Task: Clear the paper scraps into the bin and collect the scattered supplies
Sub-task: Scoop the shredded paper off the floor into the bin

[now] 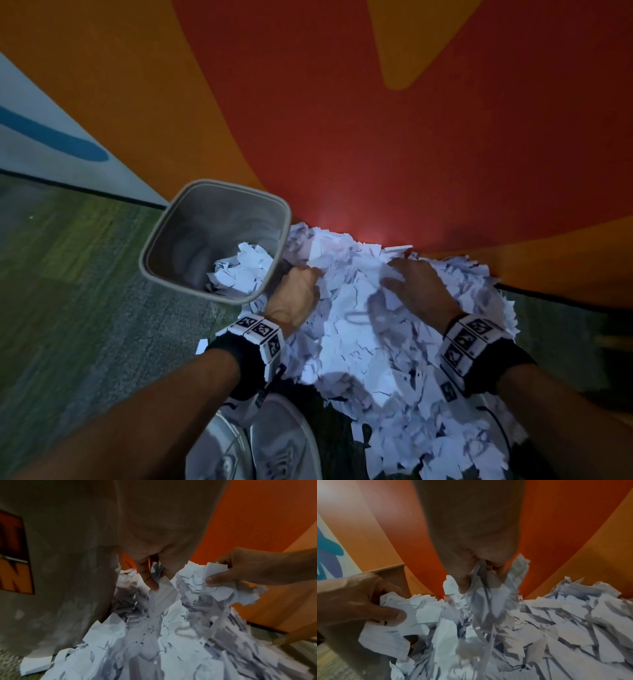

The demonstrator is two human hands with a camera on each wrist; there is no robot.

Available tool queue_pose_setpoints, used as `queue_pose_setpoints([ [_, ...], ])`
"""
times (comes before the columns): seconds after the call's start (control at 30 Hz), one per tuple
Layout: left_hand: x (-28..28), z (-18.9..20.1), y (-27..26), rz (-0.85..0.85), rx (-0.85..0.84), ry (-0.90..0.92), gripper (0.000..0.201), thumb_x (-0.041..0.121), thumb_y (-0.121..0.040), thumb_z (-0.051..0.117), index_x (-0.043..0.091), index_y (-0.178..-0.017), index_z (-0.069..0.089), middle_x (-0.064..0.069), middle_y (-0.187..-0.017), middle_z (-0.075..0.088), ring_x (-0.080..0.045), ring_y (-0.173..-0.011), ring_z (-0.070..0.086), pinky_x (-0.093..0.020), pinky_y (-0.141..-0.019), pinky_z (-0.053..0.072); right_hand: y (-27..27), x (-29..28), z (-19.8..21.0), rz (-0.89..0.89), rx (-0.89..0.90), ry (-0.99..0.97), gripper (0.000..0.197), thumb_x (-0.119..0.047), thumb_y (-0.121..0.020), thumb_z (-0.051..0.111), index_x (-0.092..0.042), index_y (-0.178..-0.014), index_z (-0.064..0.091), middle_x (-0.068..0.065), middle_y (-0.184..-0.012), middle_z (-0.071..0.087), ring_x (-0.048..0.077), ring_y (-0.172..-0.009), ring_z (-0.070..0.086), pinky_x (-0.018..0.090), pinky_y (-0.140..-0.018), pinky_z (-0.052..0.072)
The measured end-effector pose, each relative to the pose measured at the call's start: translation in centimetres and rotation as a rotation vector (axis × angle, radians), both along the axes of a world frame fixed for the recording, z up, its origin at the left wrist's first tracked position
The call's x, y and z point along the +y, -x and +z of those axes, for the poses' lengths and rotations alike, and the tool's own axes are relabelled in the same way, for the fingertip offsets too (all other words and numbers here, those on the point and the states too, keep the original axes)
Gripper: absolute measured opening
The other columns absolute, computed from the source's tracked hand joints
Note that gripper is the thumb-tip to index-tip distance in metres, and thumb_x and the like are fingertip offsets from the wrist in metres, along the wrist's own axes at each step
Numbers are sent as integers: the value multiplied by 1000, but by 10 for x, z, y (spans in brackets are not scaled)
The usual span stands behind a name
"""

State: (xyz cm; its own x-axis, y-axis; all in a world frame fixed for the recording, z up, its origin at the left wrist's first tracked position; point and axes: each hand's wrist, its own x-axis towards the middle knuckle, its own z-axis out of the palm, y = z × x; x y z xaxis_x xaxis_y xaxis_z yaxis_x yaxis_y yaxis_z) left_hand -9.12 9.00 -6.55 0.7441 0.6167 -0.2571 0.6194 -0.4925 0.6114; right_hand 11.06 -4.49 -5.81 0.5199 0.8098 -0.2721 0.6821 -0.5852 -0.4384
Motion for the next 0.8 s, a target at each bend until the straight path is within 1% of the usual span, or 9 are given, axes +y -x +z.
queue_pose_setpoints([
  [0.13, -12, 25, 7, -26, -40, -12, 16, 4, -94, 57, 8, -106, 67, -10, -88, 72, -22, -72, 69, -26, -67, 59, 4, -13, 17, -1, 54, -30, 37, -15, -95, 57, -15, -132, 55, 16, -120, 66, 33, -114, 58, 42, -95, 47],
  [0.27, -21, 51, 14, -85, -78, -62, 14, 1, -90, 55, 9, -80, 60, -3, -72, 65, -22, -65, 66, -23, -56, 49, 7, -21, 34, -34, 10, -38, 27, -18, -93, 62, -7, -117, 60, 19, -111, 66, 37, -109, 59, 41, -86, 46],
  [0.33, -22, 67, 17, -125, -109, -114, 18, 2, -89, 54, 11, -74, 54, 0, -68, 57, -19, -60, 58, -24, -55, 42, 7, -21, 45, -59, 20, -67, 27, -19, -92, 64, -3, -114, 64, 18, -106, 67, 36, -107, 60, 34, -79, 42],
  [0.43, -19, 97, 24, -136, -171, -157, 11, 4, -89, 55, 7, -80, 60, 0, -66, 55, -16, -56, 51, -30, -55, 43, 7, -17, 61, -112, 47, -150, 21, -19, -88, 67, -5, -104, 68, 12, -93, 68, 31, -93, 63, 31, -71, 37],
  [0.5, -12, 118, 31, -94, -214, -150, 10, 5, -90, 55, 3, -89, 65, -3, -62, 59, -15, -51, 54, -32, -52, 48, 9, -14, 74, -164, 72, -194, 31, -22, -90, 69, -6, -117, 66, 13, -113, 65, 28, -107, 57, 32, -85, 40],
  [0.57, -2, 140, 40, -15, -252, -155, 15, 8, -91, 58, 4, -101, 68, 0, -59, 60, -8, -45, 55, -23, -46, 44, 12, -6, 90, -177, 80, -255, 43, -28, -90, 70, -5, -125, 63, 13, -123, 61, 28, -120, 53, 32, -95, 38],
  [0.63, 12, 161, 52, 63, -273, -192, 13, 12, -90, 63, 9, -100, 71, 7, -58, 58, -2, -46, 51, -18, -48, 35, 19, 10, 113, -134, 86, -340, 39, -30, -88, 72, -1, -115, 68, 15, -109, 69, 28, -107, 62, 33, -88, 44],
  [0.7, 32, 174, 68, 125, -276, -204, 8, 15, -89, 65, 17, -82, 68, 7, -57, 56, -2, -46, 46, -17, -46, 33, 35, 30, 140, -74, 120, -417, 32, -31, -87, 71, 0, -99, 70, 10, -79, 66, 20, -78, 63, 33, -69, 46],
  [0.8, 57, 178, 91, 249, -284, -186, 9, 14, -88, 65, 19, -88, 72, 3, -66, 67, -4, -48, 57, -25, -42, 47, 67, 69, 166, -12, 184, -469, 14, -23, -89, 71, -9, -87, 70, 1, -68, 65, 10, -63, 63, 37, -59, 44],
])
